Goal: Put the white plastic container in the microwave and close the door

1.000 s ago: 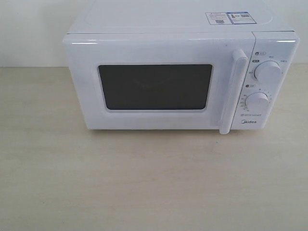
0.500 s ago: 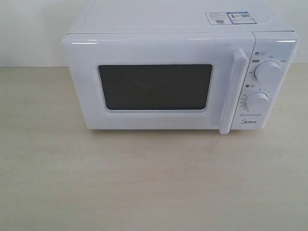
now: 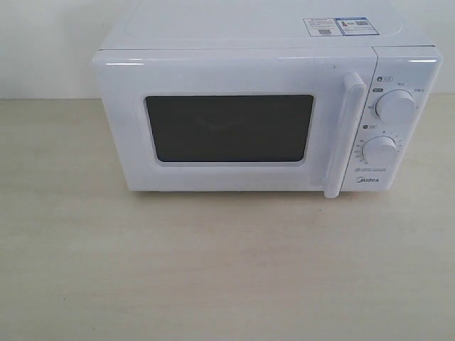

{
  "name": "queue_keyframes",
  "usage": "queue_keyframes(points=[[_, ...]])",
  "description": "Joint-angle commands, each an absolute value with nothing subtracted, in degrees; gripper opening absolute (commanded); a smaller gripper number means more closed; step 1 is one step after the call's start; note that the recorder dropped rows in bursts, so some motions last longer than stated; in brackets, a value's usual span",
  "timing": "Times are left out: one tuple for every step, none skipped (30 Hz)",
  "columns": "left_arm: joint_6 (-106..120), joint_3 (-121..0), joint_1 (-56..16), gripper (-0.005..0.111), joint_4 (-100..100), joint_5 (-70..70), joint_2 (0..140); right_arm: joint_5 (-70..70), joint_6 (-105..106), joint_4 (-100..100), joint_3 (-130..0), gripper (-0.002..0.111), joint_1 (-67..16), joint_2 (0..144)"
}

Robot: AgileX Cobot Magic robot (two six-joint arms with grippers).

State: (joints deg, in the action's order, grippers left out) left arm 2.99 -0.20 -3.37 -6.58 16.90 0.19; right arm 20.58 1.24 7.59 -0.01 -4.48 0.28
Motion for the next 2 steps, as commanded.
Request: queue_keyframes(points=[[2.61,0.0,-3.25,0.004,-7.08,16.96,0.0,20.38,1.4,7.09,0.0,0.0,-4.54,0.0],[2.61,0.0,-3.25,0.004,-7.08,16.96,0.0,20.38,1.4,7.09,0.0,0.0,-4.54,0.0]])
